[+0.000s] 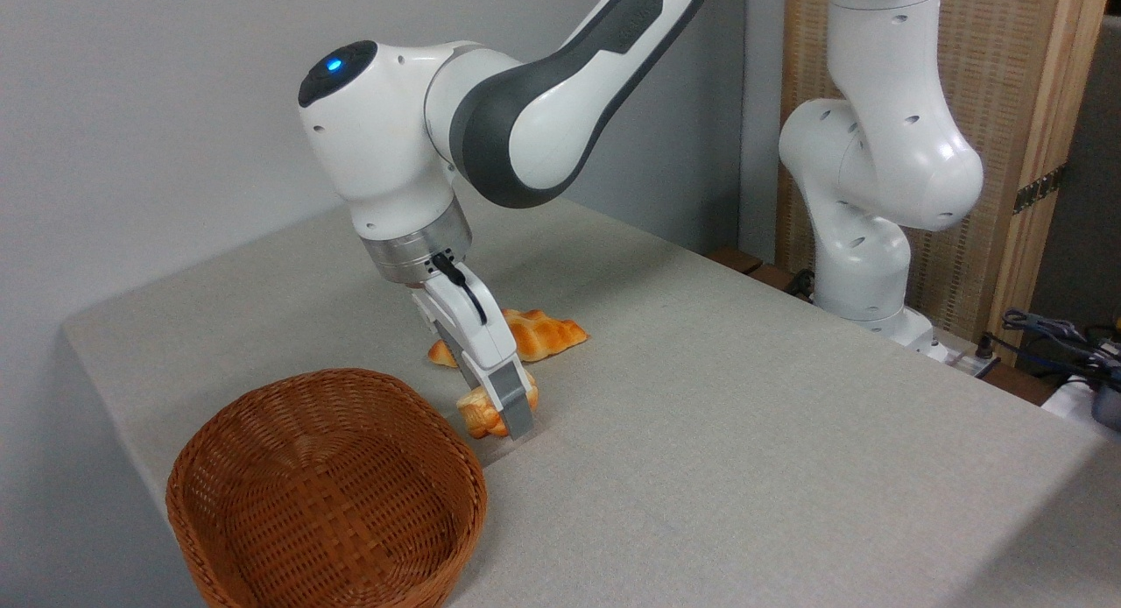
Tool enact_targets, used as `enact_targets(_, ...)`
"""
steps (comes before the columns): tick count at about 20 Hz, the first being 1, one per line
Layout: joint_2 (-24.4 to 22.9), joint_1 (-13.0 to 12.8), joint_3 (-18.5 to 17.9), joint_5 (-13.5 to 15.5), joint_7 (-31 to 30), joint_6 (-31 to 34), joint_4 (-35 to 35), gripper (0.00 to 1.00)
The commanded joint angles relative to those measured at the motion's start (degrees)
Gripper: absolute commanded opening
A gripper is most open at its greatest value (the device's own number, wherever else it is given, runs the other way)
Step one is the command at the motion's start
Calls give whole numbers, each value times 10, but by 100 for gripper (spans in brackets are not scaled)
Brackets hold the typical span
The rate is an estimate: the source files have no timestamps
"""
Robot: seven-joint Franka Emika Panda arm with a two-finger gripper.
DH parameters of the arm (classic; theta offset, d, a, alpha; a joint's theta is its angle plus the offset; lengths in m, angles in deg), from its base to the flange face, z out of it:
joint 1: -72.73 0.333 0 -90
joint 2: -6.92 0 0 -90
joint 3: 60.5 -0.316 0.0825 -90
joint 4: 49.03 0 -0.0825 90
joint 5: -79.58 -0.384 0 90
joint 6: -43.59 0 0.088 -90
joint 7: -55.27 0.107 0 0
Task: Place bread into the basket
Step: 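Close the gripper around the round bread roll, then lift the held roll and carry it over the wicker basket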
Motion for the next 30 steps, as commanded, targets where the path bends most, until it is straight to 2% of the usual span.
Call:
enact_targets(1,-2,-2,-5,5,7,1,-1,33)
enact_targets(11,-2,-2,-5,5,10,5,-1,33)
enact_targets(17,-19,4,-22,12,77,45,20,33)
enact_targets(21,-20,4,-51,33,100,71,64,33)
enact_targets(24,-18,5,-68,63,98,60,103,34)
enact_targets(25,-16,5,-72,64,98,46,112,37)
enact_targets(26,-16,5,-72,65,95,17,116,45)
enact_targets(27,-15,5,-72,65,94,-14,116,65)
enact_targets(29,-11,5,-72,65,88,-55,116,86)
enact_targets(30,-11,4,-72,64,88,-60,116,100)
